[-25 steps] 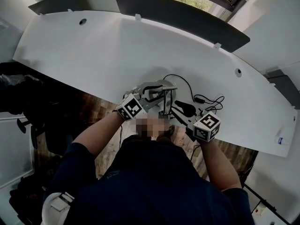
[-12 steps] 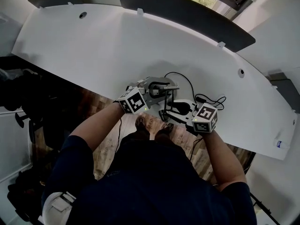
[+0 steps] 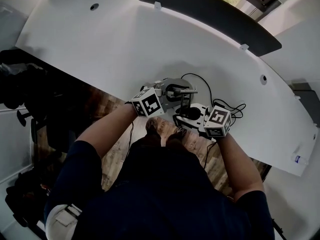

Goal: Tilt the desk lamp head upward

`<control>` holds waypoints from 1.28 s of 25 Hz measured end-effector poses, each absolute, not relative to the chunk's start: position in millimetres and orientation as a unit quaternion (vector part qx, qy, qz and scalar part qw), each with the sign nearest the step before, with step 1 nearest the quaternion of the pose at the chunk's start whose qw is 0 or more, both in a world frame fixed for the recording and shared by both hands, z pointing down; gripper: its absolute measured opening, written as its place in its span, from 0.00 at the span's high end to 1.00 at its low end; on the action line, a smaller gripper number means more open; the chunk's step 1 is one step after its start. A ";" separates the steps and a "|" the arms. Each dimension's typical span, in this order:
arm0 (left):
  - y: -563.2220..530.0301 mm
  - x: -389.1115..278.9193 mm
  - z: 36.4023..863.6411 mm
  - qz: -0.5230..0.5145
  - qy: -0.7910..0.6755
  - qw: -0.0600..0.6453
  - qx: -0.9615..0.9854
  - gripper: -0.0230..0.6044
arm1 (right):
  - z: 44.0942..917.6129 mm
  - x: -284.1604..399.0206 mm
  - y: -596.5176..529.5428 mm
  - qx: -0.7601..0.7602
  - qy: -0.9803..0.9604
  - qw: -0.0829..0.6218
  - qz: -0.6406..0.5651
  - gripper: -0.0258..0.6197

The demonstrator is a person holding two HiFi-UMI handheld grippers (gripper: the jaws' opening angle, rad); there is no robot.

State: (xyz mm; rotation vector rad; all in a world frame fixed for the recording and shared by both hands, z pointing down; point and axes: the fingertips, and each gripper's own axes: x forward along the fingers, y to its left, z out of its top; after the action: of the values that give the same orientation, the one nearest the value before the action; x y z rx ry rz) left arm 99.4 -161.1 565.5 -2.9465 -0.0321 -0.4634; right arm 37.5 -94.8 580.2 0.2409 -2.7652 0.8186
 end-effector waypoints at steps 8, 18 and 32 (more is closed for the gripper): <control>-159.5 99.4 570.3 -0.143 -0.020 0.081 -0.986 0.72 | 576.4 35.5 -88.8 0.059 -0.942 0.147 0.296 0.90; -158.4 101.7 570.1 -0.123 -0.018 0.091 -0.988 0.72 | 546.5 44.1 -66.7 0.023 -0.895 0.167 0.414 0.90; -156.7 102.9 571.6 -0.128 -0.016 0.106 -0.986 0.72 | 470.4 48.6 -66.2 -0.016 -0.790 0.125 0.600 0.87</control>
State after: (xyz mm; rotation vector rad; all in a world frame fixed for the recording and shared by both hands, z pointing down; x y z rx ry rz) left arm 102.9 -156.7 571.6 -2.9037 -0.0468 -0.3758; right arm 48.6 -66.2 470.4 -0.0463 -2.3022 1.7474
